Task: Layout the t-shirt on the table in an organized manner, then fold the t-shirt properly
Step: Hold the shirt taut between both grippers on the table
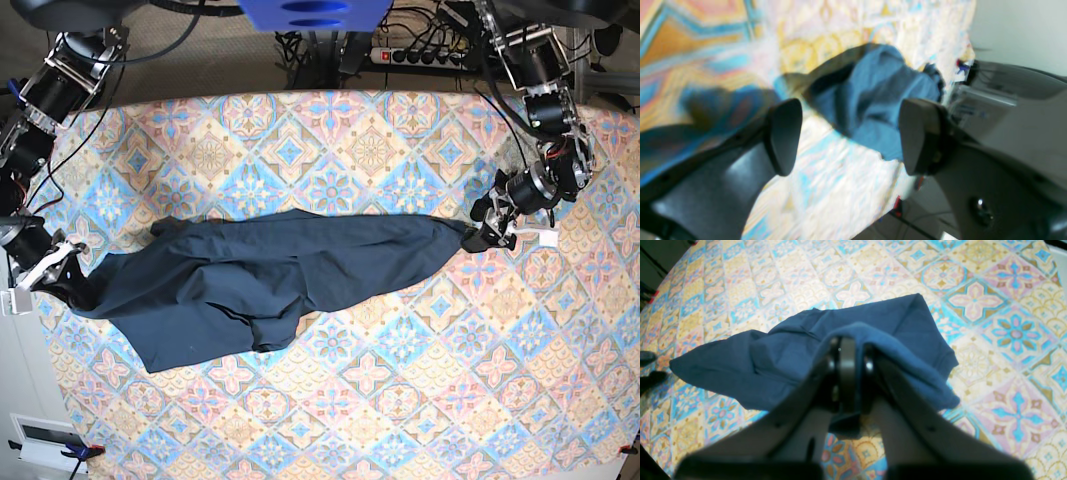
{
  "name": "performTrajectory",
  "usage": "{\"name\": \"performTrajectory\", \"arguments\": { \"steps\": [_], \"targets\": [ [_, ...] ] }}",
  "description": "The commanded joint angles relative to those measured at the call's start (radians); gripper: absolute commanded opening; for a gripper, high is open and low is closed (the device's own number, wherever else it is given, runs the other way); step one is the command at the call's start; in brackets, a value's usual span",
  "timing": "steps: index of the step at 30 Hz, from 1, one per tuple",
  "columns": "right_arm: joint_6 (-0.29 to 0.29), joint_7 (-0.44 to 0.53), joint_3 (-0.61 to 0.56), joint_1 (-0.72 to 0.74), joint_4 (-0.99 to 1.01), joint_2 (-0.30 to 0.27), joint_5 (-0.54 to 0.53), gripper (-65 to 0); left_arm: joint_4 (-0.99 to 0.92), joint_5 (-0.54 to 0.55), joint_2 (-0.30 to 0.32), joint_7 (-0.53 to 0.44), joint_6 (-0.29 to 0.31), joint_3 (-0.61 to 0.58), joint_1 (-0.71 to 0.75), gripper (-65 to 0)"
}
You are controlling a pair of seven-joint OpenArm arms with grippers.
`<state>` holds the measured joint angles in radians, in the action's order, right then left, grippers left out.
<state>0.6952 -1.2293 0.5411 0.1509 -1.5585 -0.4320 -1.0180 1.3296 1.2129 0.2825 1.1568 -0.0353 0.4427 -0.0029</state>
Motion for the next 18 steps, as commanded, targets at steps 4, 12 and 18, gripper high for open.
{"name": "performTrajectory", "arguments": {
  "steps": [4,12,18],
  "targets": [
    [0.003,0.029,0.004,0.02,-0.027,-0.023,-0.025,-64.2,-0.017,0.028,0.008,0.001,0.007,0.0,-0.059,-20.4],
    [0.003,0.027,0.009,0.02,-0.029,-0.023,-0.025,-64.2,-0.012,0.035,-0.002,0.012,0.007,0.001,-0.049,-20.4],
    [0.003,0.027,0.009,0.02,-0.029,-0.023,-0.025,-64.2,0.08,0.035,0.001,0.009,0.007,0.005,0.01,-20.5]
  ]
}}
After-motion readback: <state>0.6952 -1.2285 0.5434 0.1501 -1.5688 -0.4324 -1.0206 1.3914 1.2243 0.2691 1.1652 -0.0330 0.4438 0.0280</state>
